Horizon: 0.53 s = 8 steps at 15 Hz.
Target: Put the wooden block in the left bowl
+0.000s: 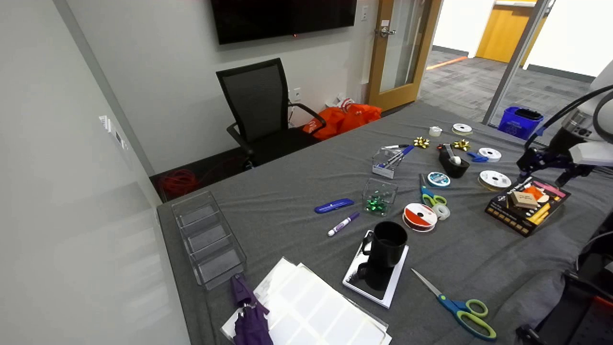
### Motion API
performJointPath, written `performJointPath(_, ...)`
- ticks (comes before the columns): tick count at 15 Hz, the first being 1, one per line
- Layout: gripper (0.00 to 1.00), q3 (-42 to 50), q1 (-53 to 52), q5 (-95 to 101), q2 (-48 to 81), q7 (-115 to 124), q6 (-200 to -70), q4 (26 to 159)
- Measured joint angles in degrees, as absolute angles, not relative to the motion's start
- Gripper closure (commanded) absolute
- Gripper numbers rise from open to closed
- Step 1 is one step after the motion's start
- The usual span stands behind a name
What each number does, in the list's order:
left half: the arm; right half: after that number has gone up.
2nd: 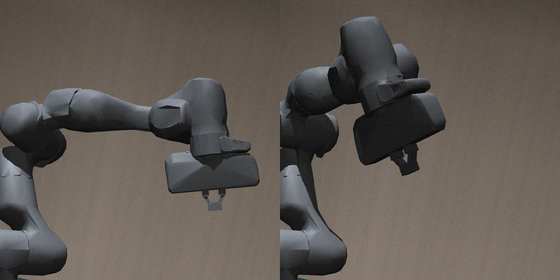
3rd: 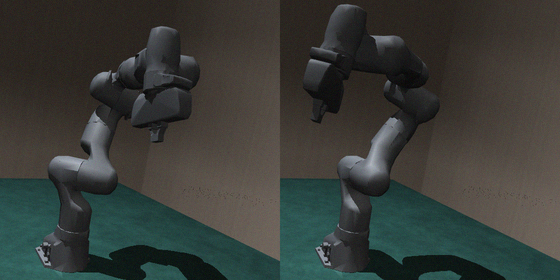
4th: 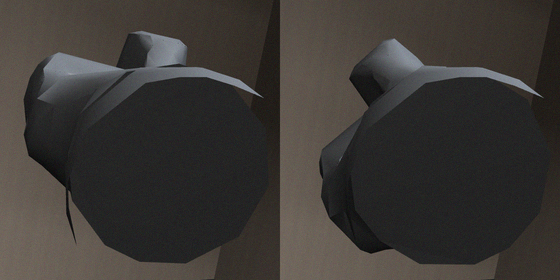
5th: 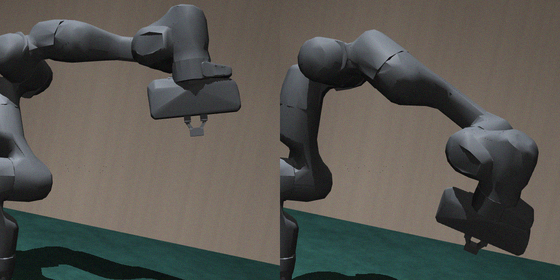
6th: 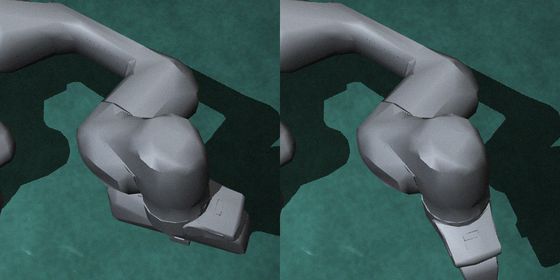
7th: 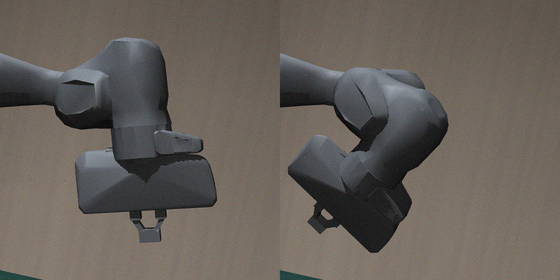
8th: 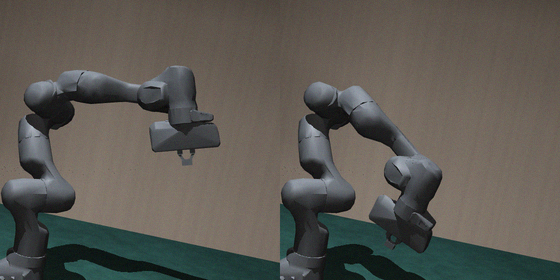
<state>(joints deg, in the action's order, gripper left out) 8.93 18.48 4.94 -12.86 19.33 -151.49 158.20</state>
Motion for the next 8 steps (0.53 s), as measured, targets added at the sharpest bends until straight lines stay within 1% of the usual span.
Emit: performJointPath(8,0.00,11.0,21.4,15.0,-2.7,25.6,-161.0,156.3)
